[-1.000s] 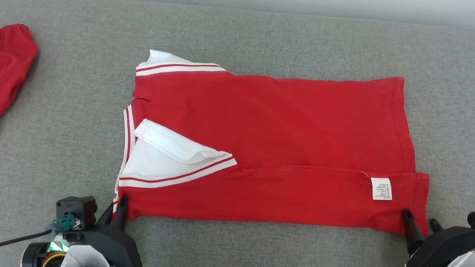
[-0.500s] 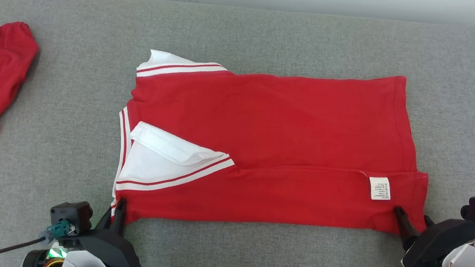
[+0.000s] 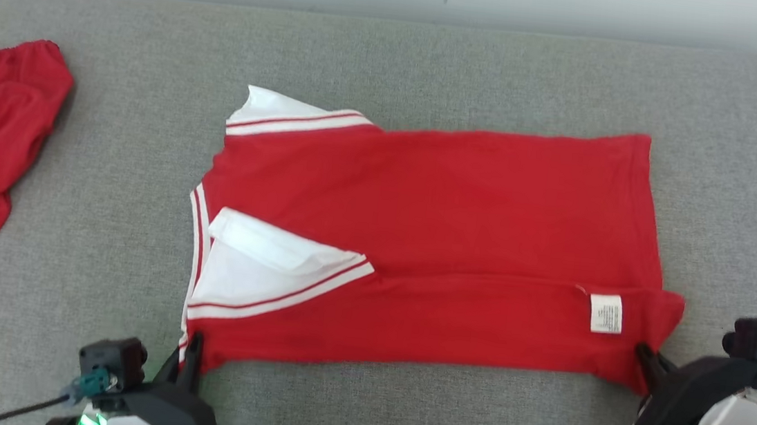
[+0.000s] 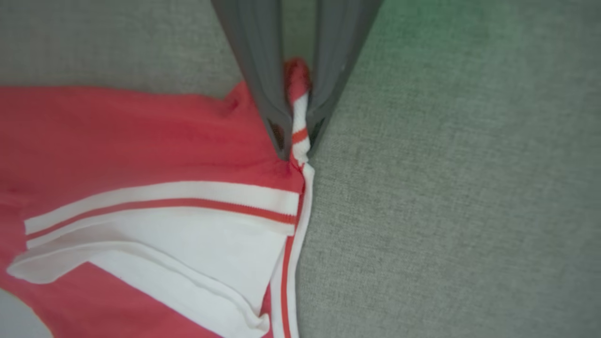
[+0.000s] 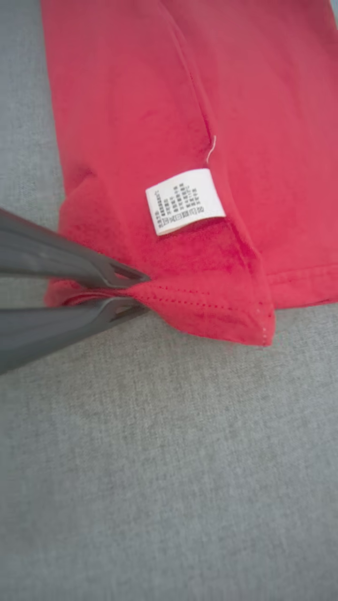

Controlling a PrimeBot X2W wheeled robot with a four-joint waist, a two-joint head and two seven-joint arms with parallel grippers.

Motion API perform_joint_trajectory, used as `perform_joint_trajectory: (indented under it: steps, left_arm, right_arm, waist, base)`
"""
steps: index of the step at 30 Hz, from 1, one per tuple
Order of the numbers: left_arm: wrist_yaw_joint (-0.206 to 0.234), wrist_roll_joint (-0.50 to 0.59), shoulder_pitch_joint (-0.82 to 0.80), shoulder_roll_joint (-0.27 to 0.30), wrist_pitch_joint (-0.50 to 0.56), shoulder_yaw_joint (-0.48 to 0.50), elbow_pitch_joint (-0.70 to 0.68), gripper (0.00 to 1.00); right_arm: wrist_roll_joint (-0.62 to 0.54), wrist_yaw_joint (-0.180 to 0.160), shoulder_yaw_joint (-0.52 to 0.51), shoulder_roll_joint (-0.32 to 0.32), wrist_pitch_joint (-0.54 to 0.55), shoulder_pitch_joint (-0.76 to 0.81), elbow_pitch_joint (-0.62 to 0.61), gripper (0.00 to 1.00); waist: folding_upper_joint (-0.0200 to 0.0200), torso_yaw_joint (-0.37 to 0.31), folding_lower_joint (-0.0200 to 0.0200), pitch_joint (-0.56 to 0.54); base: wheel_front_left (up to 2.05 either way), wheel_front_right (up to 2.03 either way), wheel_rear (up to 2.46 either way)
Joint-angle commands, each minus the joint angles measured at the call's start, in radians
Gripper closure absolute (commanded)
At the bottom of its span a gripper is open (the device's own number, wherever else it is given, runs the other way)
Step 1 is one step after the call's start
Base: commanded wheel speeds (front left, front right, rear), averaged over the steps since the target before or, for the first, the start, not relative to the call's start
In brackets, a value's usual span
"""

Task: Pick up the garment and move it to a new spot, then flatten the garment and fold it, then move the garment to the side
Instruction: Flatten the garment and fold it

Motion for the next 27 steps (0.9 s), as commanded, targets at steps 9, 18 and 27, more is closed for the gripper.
perform_joint_trajectory:
  steps: [9,18,27]
  left_arm:
    - [0.056,-0.037,0.163,0.061,0.053,-0.004,-0.105,1.00]
    - [0.117,-0.057,0.247,0.105,0.100,-0.003,-0.202,1.00]
    - [0.189,-0.066,0.298,0.139,0.162,-0.007,-0.253,1.00]
  right_arm:
    - [0.077,0.001,-0.047,0.003,-0.005,0.184,-0.144,1.00]
    - [0.128,0.001,-0.064,0.003,-0.027,0.283,-0.159,1.00]
    - [0.145,0.001,-0.060,0.002,-0.037,0.327,-0.130,1.00]
  waist:
    - [-0.0001,-0.033,-0.0002,-0.080]
    - [-0.0001,-0.040,-0.0002,-0.099]
    - [-0.0001,-0.040,-0.0002,-0.095]
  base:
    - [0.00,0.00,0.00]
    - [0.00,0.00,0.00]
    - [0.00,0.00,0.00]
